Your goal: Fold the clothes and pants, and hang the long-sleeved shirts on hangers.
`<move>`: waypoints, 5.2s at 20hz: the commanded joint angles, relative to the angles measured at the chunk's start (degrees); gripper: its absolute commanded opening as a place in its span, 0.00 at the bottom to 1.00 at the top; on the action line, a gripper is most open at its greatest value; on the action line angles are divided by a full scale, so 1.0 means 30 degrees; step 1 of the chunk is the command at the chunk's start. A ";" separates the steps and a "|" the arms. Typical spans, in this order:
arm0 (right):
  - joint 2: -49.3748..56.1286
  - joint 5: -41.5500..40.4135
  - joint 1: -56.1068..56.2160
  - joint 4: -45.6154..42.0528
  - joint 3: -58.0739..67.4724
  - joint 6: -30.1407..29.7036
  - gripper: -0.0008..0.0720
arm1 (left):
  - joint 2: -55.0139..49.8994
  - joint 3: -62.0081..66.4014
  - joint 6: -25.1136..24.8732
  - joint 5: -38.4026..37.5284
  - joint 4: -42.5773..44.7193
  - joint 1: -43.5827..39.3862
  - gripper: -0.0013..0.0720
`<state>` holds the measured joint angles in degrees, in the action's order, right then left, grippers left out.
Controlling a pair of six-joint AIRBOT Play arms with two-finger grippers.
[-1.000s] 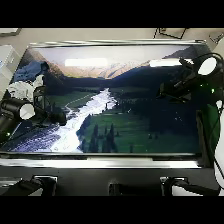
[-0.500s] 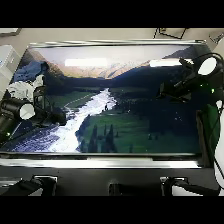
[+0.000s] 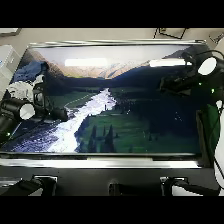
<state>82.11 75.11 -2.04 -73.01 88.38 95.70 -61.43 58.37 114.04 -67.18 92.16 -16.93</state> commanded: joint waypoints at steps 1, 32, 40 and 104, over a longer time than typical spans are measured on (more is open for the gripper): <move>0.0007 -0.2754 0.0015 0.0117 0.0000 0.0022 0.95 | -0.0168 0.0109 0.0102 0.5333 0.0648 0.0364 0.99; -0.0641 0.3191 0.0051 -0.0401 0.0080 0.1290 0.94 | -1.1730 0.8721 -0.9071 1.1205 -1.7078 1.4120 0.06; -0.4051 0.1807 0.0051 -0.1239 0.0080 0.0648 0.94 | 0.1071 0.6827 -1.2218 0.7082 -1.6283 0.7927 0.06; 0.0204 -0.3789 0.6717 0.8320 -1.5001 -0.2973 0.55 | -0.7716 -0.1515 -1.6036 0.4561 -2.2076 0.4561 0.05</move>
<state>82.19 68.73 14.46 -49.17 43.42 85.54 -86.67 53.84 66.72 -53.56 26.02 -3.29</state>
